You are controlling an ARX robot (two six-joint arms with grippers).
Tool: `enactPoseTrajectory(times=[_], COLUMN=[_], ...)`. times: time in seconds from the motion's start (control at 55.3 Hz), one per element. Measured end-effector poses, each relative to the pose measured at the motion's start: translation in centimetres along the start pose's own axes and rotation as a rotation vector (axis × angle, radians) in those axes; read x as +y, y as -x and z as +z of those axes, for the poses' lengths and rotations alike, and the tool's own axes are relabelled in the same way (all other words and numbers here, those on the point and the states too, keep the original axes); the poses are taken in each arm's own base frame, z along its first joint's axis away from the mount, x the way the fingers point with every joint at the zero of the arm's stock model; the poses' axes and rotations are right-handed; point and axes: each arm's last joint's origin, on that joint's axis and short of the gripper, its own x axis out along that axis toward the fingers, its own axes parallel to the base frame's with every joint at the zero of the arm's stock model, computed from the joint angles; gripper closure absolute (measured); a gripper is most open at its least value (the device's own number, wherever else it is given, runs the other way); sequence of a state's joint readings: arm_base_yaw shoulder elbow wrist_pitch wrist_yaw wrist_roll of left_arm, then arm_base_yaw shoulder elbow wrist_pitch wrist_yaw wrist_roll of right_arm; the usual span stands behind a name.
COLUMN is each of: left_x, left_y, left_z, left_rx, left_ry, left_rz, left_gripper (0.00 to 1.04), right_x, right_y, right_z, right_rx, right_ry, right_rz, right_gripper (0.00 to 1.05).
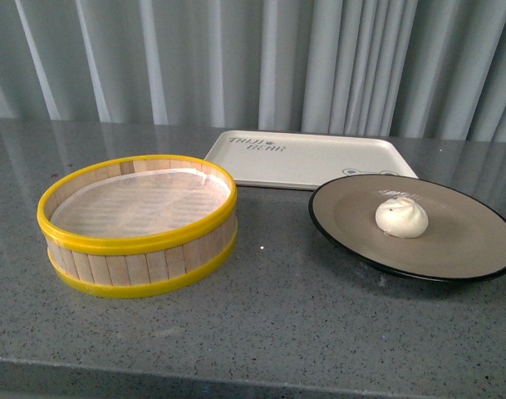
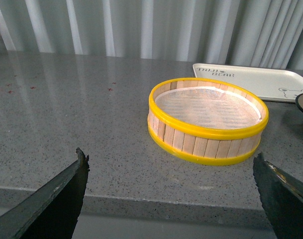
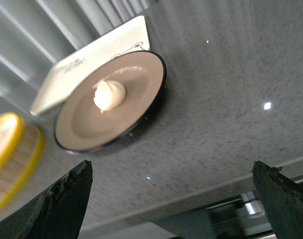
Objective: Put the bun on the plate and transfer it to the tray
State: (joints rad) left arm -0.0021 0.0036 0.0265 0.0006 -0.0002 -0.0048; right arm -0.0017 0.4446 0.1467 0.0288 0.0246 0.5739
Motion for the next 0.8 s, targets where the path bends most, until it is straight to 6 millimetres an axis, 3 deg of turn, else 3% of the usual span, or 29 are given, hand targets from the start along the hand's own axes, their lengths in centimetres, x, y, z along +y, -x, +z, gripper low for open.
enactPoseTrajectory(times=[0.163,0.29,0.525,0.796], left_x=[0.0,0.0,0.0,0.0], left_y=[0.0,0.0,0.0,0.0], left_z=[0.0,0.0,0.0,0.0], left_rx=[0.000,0.000,0.000,0.000], left_ry=[0.000,0.000,0.000,0.000], left_rz=[0.000,0.000,0.000,0.000], left_gripper=[0.07,0.07,0.07,0.07], right_x=[1.1,1.9,2.8,3.7], right_y=[-4.1,-6.9,-9.3,-12.5], right_z=[1.3,-0.1,-0.7,-0.5], right_rx=[0.041,0.147,0.207,0.270], right_ry=[-0.421,-0.615,-0.744,-0.771], right_rz=[0.003,-0.026,-0.012,0.003], right_gripper=[0.08,0.08,0.08,0.08])
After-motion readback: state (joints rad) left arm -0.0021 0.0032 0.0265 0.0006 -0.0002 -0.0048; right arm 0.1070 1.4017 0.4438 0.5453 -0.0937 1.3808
